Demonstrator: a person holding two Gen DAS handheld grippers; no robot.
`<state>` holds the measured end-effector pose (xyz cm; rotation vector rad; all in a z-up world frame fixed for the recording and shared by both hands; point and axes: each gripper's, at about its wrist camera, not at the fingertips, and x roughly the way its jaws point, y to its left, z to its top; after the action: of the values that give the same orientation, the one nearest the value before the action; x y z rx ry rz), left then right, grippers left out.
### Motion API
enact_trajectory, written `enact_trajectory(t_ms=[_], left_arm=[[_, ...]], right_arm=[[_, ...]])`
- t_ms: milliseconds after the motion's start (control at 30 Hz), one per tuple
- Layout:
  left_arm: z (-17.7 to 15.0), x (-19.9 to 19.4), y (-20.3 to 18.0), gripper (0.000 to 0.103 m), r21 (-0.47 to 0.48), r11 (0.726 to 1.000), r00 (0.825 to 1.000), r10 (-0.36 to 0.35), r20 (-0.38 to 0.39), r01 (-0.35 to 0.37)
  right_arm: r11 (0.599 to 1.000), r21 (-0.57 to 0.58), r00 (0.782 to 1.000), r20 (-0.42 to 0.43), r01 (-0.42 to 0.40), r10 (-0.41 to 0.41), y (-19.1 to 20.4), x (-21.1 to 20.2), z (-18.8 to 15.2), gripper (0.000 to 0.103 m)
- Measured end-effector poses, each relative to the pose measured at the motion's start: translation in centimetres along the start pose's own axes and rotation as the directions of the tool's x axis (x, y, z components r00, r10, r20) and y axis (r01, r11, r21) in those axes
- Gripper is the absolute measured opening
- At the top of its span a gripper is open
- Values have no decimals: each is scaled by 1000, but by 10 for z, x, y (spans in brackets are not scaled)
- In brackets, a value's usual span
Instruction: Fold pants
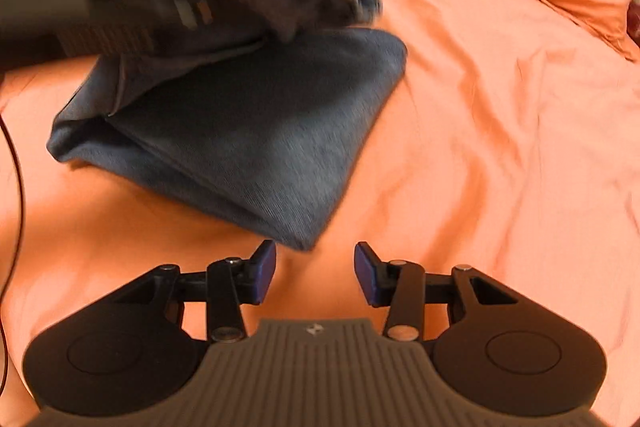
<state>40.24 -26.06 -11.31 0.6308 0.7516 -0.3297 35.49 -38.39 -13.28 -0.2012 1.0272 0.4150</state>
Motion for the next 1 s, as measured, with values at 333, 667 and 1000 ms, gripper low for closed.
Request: enact_trajectory(t_ms=[333,667,1000], left_arm=[[-24,30,-17,59,55,973,970,-218,-110,225],[-46,-14,57,80,-181,899,915,-403,14,398],[-142,-35,114,81,-68,977,971,-207,-123,200]], right_arm=[[1000,18,999,-47,24,-23,-10,12,-8,41],[998,21,998,29,58,-59,9,-7,15,41],[990,131,990,131,43,-61,32,-8,77,41]])
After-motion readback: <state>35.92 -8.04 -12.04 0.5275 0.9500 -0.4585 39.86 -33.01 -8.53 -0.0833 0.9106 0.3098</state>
